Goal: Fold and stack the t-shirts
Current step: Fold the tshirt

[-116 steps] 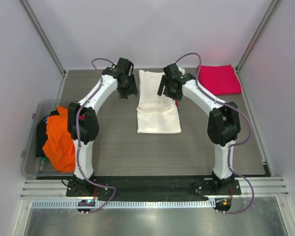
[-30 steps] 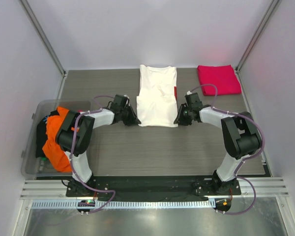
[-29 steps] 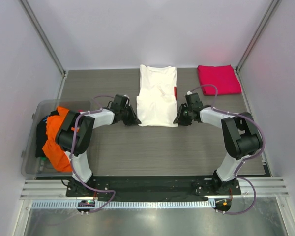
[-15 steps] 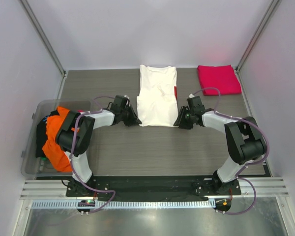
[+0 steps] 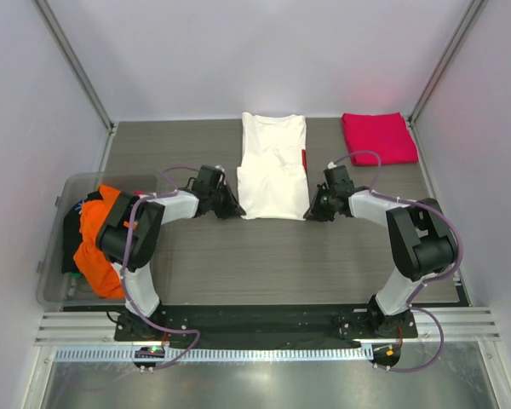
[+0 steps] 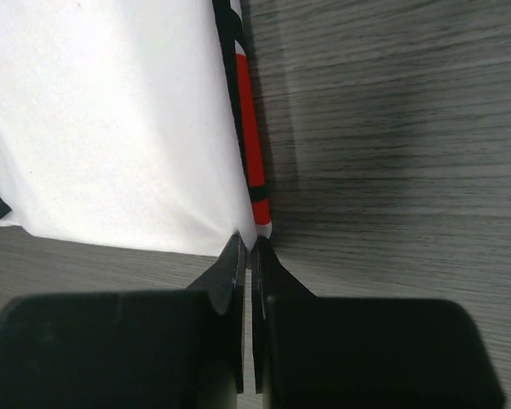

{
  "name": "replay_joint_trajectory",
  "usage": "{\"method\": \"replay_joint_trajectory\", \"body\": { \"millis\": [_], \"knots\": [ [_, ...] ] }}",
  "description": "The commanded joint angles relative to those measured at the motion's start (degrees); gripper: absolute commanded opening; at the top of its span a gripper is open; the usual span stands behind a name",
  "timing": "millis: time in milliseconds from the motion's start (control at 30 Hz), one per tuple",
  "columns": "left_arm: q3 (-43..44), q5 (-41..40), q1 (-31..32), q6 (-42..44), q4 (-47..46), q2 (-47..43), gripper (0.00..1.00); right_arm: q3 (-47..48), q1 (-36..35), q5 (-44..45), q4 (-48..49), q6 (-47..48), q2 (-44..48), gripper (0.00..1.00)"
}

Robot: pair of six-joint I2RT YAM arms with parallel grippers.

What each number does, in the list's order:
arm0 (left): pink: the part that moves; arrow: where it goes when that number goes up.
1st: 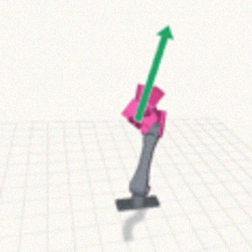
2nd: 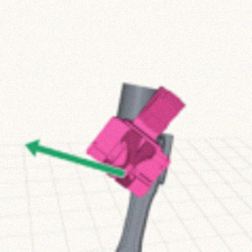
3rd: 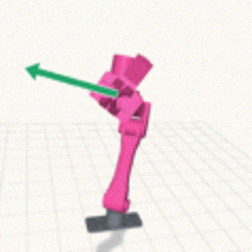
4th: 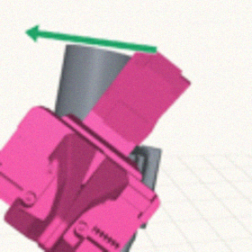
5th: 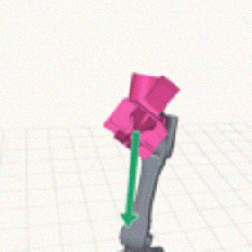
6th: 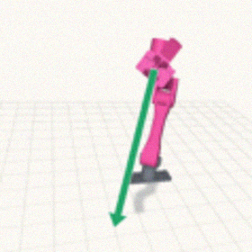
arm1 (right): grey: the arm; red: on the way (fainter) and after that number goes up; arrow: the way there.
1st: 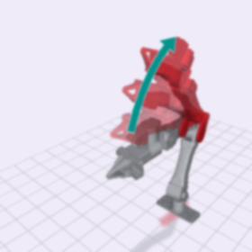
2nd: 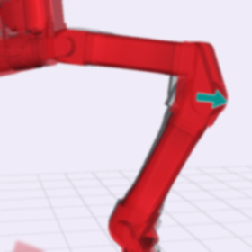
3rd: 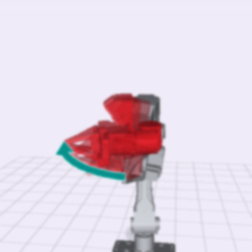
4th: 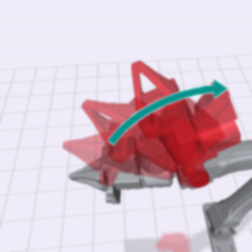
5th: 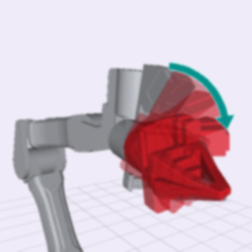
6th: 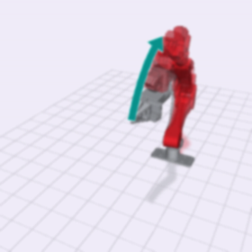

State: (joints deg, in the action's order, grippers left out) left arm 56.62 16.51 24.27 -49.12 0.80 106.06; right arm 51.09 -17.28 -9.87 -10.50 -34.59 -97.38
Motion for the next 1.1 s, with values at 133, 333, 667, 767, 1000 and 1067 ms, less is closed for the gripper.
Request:
{"method": "replay_joint_trajectory", "body": {
  "millis": [133,333,667,767,1000,1067],
  "knots": [
    [-4.41,-3.59,1.48,0.61,9.22,-7.70,0.00,-4.59,-0.04,-1.20,-4.96,1.02,6.93,0.01],
    [-10.47,-6.40,6.30,-2.02,13.35,-18.14,0.00,-9.16,-0.48,-3.22,-10.84,0.75,20.00,0.01],
    [-17.33,-15.72,22.82,-11.16,26.60,-39.23,0.00,-15.93,-3.46,-3.93,-28.41,-3.99,44.88,0.01],
    [-17.51,-19.23,26.25,-13.80,32.48,-44.69,0.00,-16.90,-5.39,-3.93,-32.81,-7.50,51.83,0.01],
    [-13.21,-21.95,27.58,-14.60,43.84,-55.34,0.00,-11.64,-14.01,5.02,-39.94,-15.60,57.75,0.01],
    [-9.27,-24.84,27.58,-12.94,46.73,-55.53,0.00,-7.51,-14.01,7.05,-40.30,-14.47,56.61,0.01]
  ]
}}
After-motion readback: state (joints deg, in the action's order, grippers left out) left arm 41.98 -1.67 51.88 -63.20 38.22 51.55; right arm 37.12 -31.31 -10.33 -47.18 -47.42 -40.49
